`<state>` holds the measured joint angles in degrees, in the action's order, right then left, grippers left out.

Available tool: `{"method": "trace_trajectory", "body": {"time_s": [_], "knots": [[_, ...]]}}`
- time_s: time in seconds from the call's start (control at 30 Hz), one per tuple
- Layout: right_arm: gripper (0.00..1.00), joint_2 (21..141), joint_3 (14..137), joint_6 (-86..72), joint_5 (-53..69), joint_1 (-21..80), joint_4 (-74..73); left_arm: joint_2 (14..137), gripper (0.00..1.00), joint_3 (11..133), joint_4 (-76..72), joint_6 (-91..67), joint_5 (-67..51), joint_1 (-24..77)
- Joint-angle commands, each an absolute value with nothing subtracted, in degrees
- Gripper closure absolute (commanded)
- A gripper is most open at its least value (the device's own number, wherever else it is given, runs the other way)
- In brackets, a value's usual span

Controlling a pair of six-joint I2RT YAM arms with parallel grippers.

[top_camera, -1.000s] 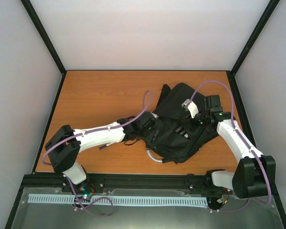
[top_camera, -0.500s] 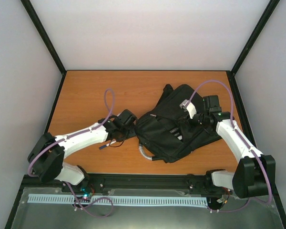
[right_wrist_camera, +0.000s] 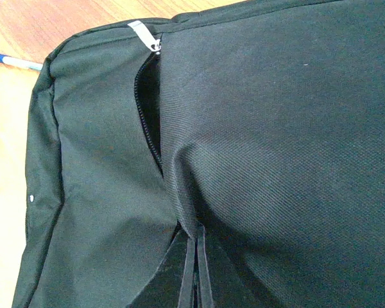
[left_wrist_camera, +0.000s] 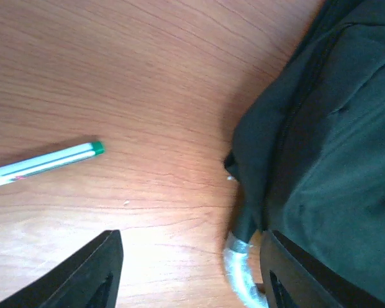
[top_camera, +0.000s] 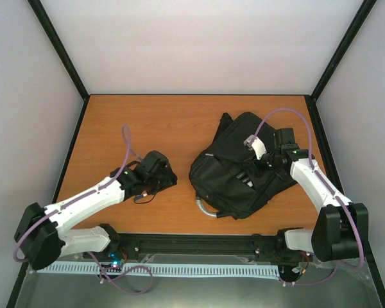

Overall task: Pack the student bag
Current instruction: Pick up the stationery from the center of the board.

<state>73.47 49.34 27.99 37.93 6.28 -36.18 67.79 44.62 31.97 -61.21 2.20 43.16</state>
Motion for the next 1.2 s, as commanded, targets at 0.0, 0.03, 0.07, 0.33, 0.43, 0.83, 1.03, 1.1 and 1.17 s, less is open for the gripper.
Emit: {"method": "trace_trajectory", "body": {"time_s": [0.0,0.03,0.07,0.33,0.43,0.83,1.03,1.1,1.17], "knots": [[0.97,73.5,50.5,27.9,35.7,5.7,-35.2,63.3,0.33,43.1,42.2,-72.2,8.3,42.5],[0.97,73.4,50.5,27.9,35.8,5.6,-35.2,62.7,0.32,42.0,43.5,-75.4,9.6,42.3],[0.97,73.4,50.5,27.9,35.9,5.6,-35.2,62.4,0.31,40.9,44.0,-78.2,10.2,41.9],[0.97,73.0,50.4,27.9,36.2,5.6,-35.3,66.2,0.29,38.9,44.4,-87.5,9.6,37.4],[0.97,73.0,50.4,27.9,36.1,5.6,-35.4,69.4,0.32,39.3,43.2,-87.0,7.1,34.8],[0.97,73.8,50.4,28.3,36.0,5.7,-35.5,80.1,0.44,42.4,40.5,-82.7,0.5,26.8],[0.97,73.9,50.5,28.4,36.1,5.6,-35.7,87.4,0.59,46.4,41.5,-78.0,-1.3,25.0],[0.97,73.7,50.5,28.4,36.1,5.6,-35.8,89.7,0.63,47.8,41.7,-76.6,-2.0,25.0],[0.97,73.7,50.5,28.4,36.2,5.6,-35.8,91.7,0.66,49.0,41.8,-75.2,-3.1,25.0]]}}
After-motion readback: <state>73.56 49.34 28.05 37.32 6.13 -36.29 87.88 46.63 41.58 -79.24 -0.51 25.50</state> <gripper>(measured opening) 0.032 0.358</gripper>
